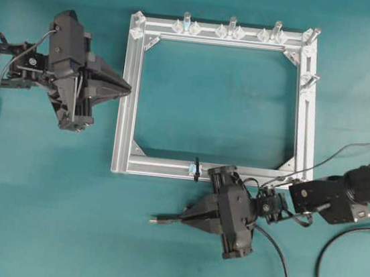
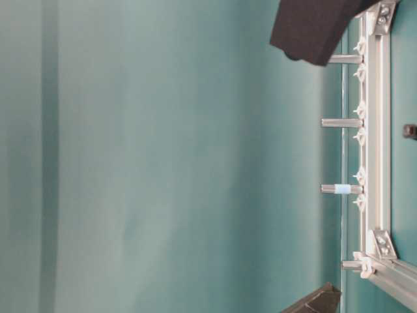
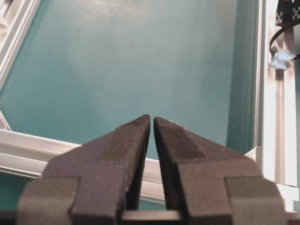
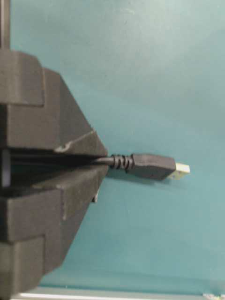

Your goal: Insert the wire through the string loop located in the center.

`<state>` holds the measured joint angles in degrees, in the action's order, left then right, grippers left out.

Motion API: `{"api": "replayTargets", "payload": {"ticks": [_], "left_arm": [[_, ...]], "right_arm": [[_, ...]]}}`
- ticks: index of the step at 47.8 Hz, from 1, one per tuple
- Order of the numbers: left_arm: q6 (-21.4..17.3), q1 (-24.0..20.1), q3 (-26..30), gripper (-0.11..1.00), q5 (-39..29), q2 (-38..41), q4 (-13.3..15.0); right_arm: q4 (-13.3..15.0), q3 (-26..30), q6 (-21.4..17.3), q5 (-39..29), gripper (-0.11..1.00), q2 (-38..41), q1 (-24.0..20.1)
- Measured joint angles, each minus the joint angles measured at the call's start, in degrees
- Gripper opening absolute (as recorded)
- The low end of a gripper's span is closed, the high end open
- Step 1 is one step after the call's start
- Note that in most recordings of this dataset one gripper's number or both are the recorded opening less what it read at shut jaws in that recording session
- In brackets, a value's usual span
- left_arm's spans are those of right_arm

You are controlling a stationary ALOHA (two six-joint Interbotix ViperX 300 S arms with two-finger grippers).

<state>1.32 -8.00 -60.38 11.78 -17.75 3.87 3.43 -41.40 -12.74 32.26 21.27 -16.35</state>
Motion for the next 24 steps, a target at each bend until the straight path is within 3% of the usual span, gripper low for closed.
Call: {"api": "replayTargets", "payload": {"ticks": [24], "left_arm": [[0.0,0.0,0.0,0.17,0.0,0.0,0.0]], "right_arm": [[0.09,-0.26,-0.7,-1.41,0.07,-1.14,-0.7]]}}
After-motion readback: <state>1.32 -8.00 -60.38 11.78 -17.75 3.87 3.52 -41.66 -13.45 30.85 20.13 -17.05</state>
